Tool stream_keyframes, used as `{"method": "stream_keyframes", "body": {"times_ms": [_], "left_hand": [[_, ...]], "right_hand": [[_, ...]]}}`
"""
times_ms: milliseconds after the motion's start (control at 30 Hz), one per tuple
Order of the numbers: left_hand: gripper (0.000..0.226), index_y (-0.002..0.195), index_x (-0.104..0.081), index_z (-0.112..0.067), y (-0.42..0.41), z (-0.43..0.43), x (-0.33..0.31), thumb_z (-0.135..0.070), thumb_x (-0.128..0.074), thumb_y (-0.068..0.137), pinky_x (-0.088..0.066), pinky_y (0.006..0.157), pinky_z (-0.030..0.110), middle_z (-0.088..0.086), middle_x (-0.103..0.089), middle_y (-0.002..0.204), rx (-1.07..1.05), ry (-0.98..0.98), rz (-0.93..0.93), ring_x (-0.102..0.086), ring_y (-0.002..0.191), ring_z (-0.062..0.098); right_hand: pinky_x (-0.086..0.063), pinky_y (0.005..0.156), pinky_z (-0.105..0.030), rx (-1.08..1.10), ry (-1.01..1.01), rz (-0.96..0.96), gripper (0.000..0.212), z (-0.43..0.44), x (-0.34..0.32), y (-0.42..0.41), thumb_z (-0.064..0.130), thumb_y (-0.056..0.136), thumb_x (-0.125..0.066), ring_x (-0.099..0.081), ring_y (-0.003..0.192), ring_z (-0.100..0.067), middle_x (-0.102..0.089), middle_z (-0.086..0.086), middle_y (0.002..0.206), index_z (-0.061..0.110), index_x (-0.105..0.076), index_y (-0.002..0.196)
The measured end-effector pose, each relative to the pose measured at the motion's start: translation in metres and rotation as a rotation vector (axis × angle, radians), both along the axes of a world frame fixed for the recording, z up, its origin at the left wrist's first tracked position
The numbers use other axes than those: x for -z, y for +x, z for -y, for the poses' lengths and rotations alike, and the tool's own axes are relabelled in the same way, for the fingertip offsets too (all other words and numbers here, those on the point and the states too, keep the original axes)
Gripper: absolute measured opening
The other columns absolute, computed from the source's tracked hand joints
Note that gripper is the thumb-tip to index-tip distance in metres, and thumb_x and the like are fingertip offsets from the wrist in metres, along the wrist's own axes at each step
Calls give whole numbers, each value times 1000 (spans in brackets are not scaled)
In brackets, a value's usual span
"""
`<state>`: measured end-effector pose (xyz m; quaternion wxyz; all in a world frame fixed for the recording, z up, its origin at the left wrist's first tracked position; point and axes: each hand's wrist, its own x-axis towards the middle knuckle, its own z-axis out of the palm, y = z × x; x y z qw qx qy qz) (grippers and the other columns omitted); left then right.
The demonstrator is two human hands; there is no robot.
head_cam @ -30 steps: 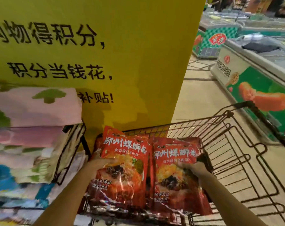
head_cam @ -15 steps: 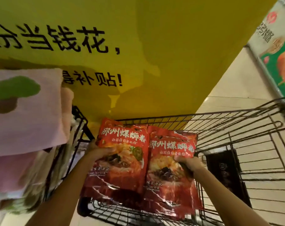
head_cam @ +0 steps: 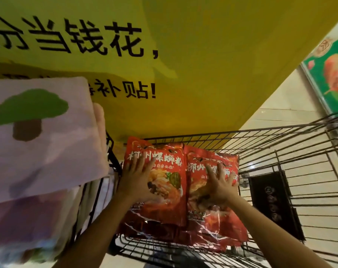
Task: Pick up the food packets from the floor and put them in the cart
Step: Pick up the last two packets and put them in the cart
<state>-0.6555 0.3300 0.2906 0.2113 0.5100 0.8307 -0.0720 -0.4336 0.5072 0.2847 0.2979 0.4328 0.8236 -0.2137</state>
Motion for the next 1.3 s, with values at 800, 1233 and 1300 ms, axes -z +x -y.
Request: {"method": "stream_keyframes", "body": {"times_ms": [800,1233,1300], "left_hand": [[123,147,2,-48,4,12,4,-101,-6,37,3,113,59,-3,16,159,-79,131,57,8,147,25],[81,149,-18,-32,25,-20,-32,-65,-48,82,5,117,51,1,-3,161,-8,165,-65,-1,148,23],[79,149,-20,-28,28,-30,-42,-64,-47,84,-1,118,49,3,-10,160,22,162,-63,-8,147,24]], "right_hand": [[-44,101,-51,-60,54,-34,101,4,-7,-7,51,73,-70,-22,139,-42,-11,-10,158,32,-8,151],[-54,88,-35,-65,110,-170,79,-2,-28,-6,47,84,-62,-55,118,-27,-42,-9,144,20,-25,148],[-53,88,-34,-71,132,-212,73,-4,-35,-5,45,86,-61,-56,116,-26,-48,-8,139,17,-29,145]]}}
